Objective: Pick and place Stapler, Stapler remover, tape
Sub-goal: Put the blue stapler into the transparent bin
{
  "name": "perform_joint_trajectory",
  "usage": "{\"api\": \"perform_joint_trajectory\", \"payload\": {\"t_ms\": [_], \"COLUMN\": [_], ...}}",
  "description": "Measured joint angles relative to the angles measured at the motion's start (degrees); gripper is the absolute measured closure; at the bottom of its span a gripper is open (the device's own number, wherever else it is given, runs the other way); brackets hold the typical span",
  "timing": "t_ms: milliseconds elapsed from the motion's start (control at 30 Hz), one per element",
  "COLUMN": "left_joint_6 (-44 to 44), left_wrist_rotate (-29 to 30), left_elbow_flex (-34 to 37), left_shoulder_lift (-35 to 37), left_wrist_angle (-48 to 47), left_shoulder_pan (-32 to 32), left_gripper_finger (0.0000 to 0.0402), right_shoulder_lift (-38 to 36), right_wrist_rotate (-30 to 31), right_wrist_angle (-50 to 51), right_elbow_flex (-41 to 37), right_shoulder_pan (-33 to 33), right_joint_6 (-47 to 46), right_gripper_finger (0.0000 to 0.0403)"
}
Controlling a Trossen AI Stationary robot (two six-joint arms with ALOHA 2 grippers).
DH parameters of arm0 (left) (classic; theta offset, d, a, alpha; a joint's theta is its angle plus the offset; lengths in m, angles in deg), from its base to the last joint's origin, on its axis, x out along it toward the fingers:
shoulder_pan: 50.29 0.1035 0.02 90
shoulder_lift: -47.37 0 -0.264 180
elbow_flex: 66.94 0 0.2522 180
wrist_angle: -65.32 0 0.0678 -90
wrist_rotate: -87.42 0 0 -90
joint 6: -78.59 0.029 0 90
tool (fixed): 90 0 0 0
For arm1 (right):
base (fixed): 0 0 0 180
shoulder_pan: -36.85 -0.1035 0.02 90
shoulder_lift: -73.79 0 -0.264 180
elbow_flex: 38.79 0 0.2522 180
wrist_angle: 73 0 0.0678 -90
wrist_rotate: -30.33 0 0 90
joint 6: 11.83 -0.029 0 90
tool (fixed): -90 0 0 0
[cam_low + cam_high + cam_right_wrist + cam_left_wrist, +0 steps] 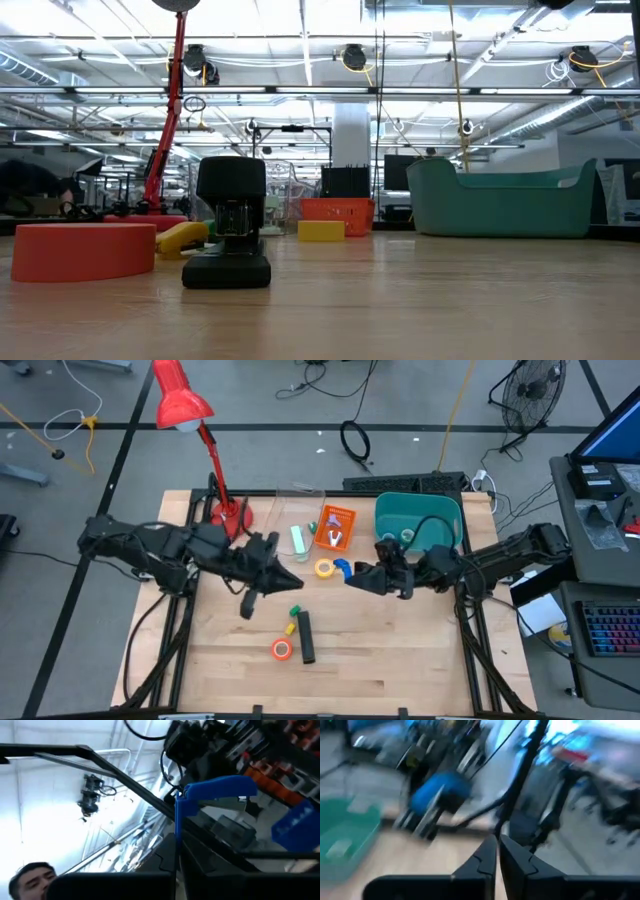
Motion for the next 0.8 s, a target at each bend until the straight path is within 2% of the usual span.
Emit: {"api": "perform_joint_trajectory", "payload": {"t_ms": [100, 200, 300, 467, 633, 733, 800], "left_joint_6": [3.2, 14.1, 25.4, 33.0, 38.7, 42.6, 43.7], "left_wrist_rotate": [-0.5, 3.6, 9.5, 21.8, 32.2, 34.9, 37.7], "left_elbow_flex": [0.1, 0.0, 0.0, -4.4, -13.2, -17.0, -18.8], "left_shoulder_lift": [-0.9, -1.6, -2.1, -5.1, -11.5, -13.8, -15.2], "left_wrist_angle": [4.5, 6.3, 5.6, -2.4, -13.1, -15.1, -14.2], "left_shoulder_pan": [1.7, 2.2, 2.0, 2.1, 0.6, -1.2, -2.6], "left_gripper_finger": [0.0378, 0.0376, 0.0352, 0.025, 0.0138, 0.0093, 0.008], "right_shoulder_lift": [0.0, 0.0, 0.0, 0.0, 0.0, 0.1, 0.0], "right_wrist_rotate": [0.8, 1.9, 2.2, 5.5, 8.0, 9.1, 9.7], "right_wrist_angle": [-0.3, -0.5, 0.1, 1.5, 5.8, 6.2, 6.0], "right_elbow_flex": [0.8, 2.5, 3.8, 4.8, 4.9, 4.9, 4.9], "right_shoulder_pan": [-1.0, -2.1, -3.0, -3.9, -4.3, -4.3, -4.3], "right_joint_6": [1.7, 3.6, 5.8, 7.5, 7.1, 7.2, 7.4], "right_gripper_finger": [0.0402, 0.0402, 0.0403, 0.0403, 0.0403, 0.0403, 0.0403]}}
